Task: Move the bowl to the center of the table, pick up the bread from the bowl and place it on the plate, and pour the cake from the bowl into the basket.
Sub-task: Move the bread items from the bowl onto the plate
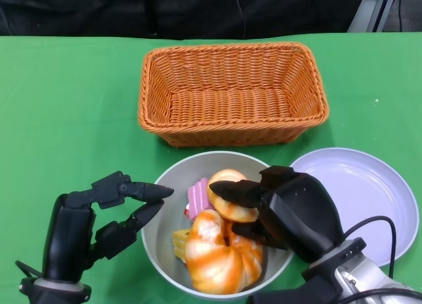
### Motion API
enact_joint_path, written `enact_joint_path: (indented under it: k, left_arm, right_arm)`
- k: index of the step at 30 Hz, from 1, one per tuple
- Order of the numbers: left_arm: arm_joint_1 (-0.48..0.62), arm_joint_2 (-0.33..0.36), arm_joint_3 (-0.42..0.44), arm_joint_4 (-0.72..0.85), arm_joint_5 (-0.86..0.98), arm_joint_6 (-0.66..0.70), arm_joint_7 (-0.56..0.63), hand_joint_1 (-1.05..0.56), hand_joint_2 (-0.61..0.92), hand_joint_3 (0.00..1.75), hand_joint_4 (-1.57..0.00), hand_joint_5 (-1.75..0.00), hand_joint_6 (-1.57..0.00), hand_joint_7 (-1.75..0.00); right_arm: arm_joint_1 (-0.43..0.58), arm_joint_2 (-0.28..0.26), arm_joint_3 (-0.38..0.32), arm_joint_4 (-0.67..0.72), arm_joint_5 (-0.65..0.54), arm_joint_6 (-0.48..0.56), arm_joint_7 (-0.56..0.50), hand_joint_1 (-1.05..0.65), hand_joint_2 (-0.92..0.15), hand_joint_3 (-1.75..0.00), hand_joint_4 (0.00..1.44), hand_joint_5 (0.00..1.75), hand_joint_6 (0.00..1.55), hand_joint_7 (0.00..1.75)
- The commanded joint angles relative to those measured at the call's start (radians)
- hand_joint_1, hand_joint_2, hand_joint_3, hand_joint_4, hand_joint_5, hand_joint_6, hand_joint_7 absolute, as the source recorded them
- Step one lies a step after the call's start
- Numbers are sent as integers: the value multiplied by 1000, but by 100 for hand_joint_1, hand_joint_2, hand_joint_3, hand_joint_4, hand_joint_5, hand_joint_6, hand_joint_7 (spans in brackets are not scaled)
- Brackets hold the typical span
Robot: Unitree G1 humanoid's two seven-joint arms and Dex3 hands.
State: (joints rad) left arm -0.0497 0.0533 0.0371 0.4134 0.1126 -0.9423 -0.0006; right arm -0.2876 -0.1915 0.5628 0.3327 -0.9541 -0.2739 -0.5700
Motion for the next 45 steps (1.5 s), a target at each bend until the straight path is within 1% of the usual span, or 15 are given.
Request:
enact_joint_path:
  k: [1,5,6,8,9,11,14,19,23,28,31,35,37,41,45]
  left_arm:
    - [4,7,8,3,-2,-10,14,-23,92,20,-80,-104,-102,-49]
    - [3,8,10,7,2,-11,16,-22,92,20,-80,-104,-102,-49]
    - [3,8,10,6,1,-10,15,-22,92,20,-80,-104,-102,-49]
    - [3,7,10,6,-1,-8,15,-22,92,20,-80,-105,-102,-49]
    - [2,8,10,9,-2,-10,14,-22,92,20,-80,-105,-103,-49]
    - [1,9,11,13,1,-14,16,-22,92,20,-80,-105,-103,-49]
    - [0,10,12,14,3,-12,16,-23,92,20,-80,-105,-103,-49]
    - [2,11,12,10,-1,-7,13,-23,92,20,-79,-106,-102,-49]
    - [1,12,14,10,6,-10,17,-23,92,20,-79,-106,-102,-49]
    - [-3,10,16,10,-5,-5,13,-22,92,20,-79,-107,-103,-49]
    - [-7,11,17,15,-3,-9,13,-22,92,21,-79,-108,-103,-49]
    - [-9,7,16,15,-8,-2,12,-22,92,20,-79,-108,-103,-50]
    - [-11,5,18,14,-1,-4,18,-22,92,20,-79,-109,-103,-50]
    - [-11,4,20,8,0,1,19,-22,92,20,-78,-108,-103,-50]
    - [-17,5,21,13,-2,-4,19,-21,92,21,-78,-108,-102,-50]
  right_arm:
    - [-23,-13,-16,19,7,-33,-59,-17,-91,-1,84,131,123,3]
    - [-28,-11,-26,32,16,-63,-109,-13,-92,-1,75,156,127,9]
    - [-31,-10,-28,37,17,-72,-124,-12,-92,0,73,160,122,21]
    - [-35,-10,-32,43,18,-83,-142,-12,-92,-1,71,164,97,67]
    - [-35,-11,-35,39,21,-86,-142,-12,-92,-1,70,165,92,75]
    - [-35,-11,-43,31,24,-90,-141,-13,-92,-3,73,153,88,75]
    - [-34,-11,-55,19,32,-104,-137,-16,-92,-4,81,131,95,57]
    - [-16,-15,-70,-22,47,-117,-120,-17,-92,-2,90,113,104,40]
    - [6,-15,-83,-62,73,-134,-106,-16,-92,-8,92,116,108,37]
    - [58,-27,-113,-153,116,-155,-64,-11,-91,-14,90,124,110,41]
    - [89,-42,-135,-205,138,-169,-33,-9,-86,-21,87,129,105,54]
    - [127,-62,-168,-232,146,-195,-37,-7,-67,-57,85,138,97,73]
    - [145,-80,-188,-240,152,-216,-37,-8,-62,-66,83,146,95,76]
    - [190,-118,-244,-262,174,-243,-31,-7,-61,-71,81,151,95,79]
    - [239,-149,-311,-297,206,-260,-15,-9,-62,-70,79,151,94,77]
